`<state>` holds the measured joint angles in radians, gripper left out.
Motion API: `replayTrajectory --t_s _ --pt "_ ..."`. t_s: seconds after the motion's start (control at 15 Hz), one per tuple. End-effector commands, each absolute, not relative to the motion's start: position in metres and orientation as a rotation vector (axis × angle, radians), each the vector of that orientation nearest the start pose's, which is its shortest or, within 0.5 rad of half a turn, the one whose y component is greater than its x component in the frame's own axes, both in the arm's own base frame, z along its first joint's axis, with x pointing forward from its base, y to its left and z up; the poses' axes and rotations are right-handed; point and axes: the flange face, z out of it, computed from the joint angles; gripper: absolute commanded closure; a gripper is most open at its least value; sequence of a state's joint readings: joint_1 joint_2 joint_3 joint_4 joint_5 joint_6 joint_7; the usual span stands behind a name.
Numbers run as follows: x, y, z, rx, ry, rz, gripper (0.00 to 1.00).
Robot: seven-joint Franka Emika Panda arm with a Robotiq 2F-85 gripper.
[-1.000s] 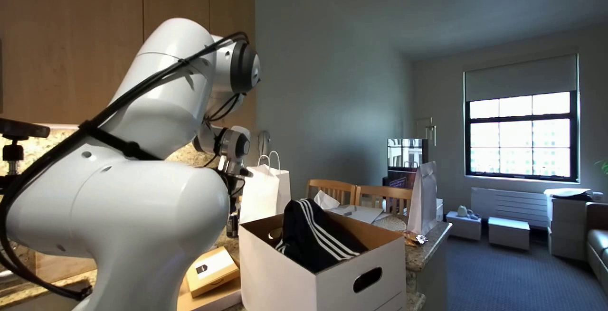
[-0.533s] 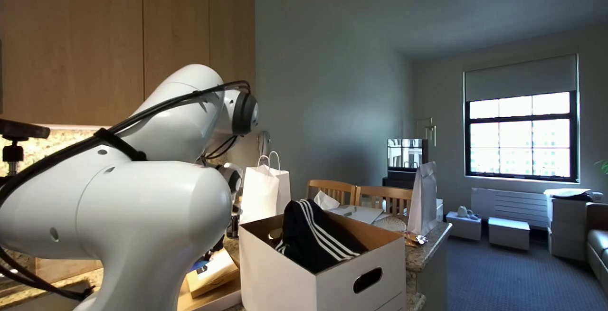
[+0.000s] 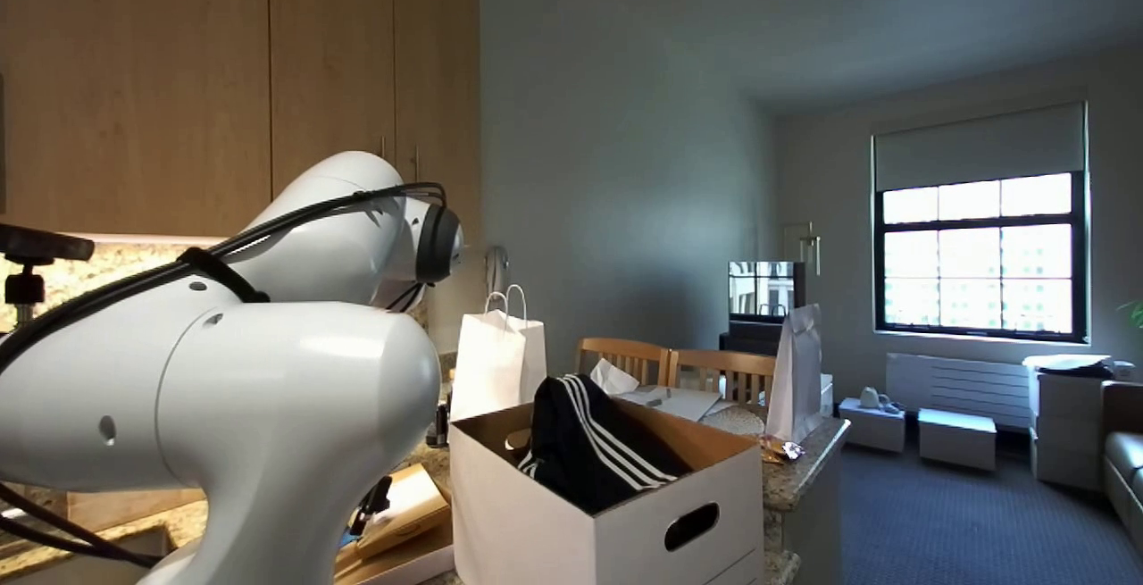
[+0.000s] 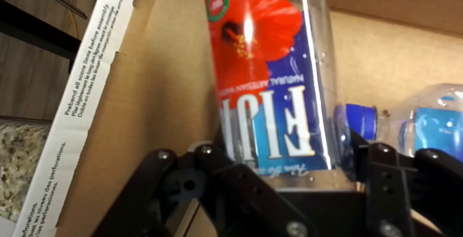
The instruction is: Remove three bottles from the box
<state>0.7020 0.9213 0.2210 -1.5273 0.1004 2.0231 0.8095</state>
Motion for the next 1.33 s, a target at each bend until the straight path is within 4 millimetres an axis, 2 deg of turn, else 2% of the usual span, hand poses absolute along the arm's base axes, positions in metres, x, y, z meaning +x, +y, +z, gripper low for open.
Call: replayTrajectory --t_s 0.0,0.2,0.33,0.6,0.93,1.27 --pt "0.395 0.512 0.097 -3.226 -0.044 0.758 0.03" --pt "0.393 0.506 0.119 -3.248 -0.085 0.681 0.0" --pt "0.393 0.497 0.146 -3.28 -0.127 0.592 0.0" --pt "0.399 0.465 0.214 -3.298 -0.145 0.37 0.0" --pt "0.415 0.411 0.302 -3.205 0.006 0.008 0.0" --pt "0.42 0.337 0.379 -3.079 0.226 -0.214 0.0"
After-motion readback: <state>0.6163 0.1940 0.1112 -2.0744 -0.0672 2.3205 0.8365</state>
